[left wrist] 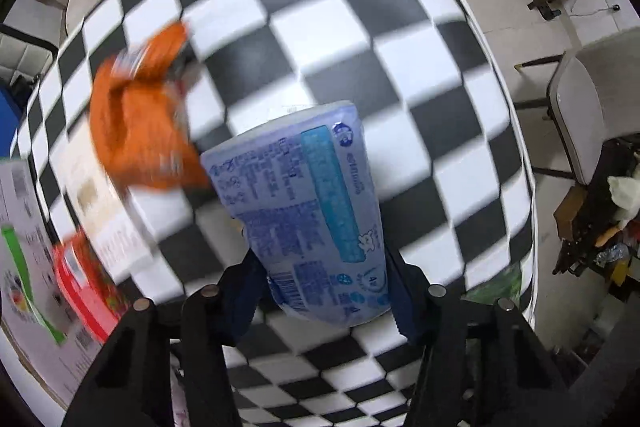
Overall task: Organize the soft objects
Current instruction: 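Grasp the blue tissue pack with the left tool while the right tool grasps the green pouch, then carry both packs into the box and open both tools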
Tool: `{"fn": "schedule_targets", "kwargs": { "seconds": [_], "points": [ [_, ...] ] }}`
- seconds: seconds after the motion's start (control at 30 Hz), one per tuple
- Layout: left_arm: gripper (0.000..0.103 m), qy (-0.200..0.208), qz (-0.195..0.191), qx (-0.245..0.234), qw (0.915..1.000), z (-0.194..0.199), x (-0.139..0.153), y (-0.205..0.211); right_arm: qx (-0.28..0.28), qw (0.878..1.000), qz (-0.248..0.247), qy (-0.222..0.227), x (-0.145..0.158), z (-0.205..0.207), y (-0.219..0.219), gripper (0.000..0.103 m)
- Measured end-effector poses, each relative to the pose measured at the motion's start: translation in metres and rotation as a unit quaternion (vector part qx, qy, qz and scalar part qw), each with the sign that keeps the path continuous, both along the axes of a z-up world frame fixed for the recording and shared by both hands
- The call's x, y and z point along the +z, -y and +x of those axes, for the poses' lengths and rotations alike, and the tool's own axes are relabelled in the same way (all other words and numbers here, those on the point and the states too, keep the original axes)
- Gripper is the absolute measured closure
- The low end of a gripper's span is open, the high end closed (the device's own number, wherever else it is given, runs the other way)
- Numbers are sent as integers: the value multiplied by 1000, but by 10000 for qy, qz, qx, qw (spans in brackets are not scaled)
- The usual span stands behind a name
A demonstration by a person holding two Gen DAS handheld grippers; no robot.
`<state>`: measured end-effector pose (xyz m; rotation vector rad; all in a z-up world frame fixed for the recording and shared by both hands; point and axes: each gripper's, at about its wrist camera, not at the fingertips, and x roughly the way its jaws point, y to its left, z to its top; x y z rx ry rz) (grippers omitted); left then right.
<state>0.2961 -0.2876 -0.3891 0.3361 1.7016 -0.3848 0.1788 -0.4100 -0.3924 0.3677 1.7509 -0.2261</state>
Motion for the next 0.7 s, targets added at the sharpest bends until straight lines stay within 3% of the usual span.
{"fn": "schedule_targets", "kwargs": {
  "seconds": [0.27, 0.6, 0.63, 0.7],
  "points": [
    [49, -158, 15, 37, 9999, -58, 2, -45, 177, 9996, -26, -201, -1, -45, -20, 57],
    [40, -343, -95, 373, 9987, -33, -2, -69, 394, 9985, -289, -234, -8, -37, -40, 48],
    [40, -327, -113, 399, 9986, -31, -1, -70, 435, 9983, -324, -228, -8, -37, -42, 49],
    [52, -276, -111, 415, 9987, -30, 0, -71, 435, 9983, -341, -197, -7, -35, -46, 52]
  ]
}}
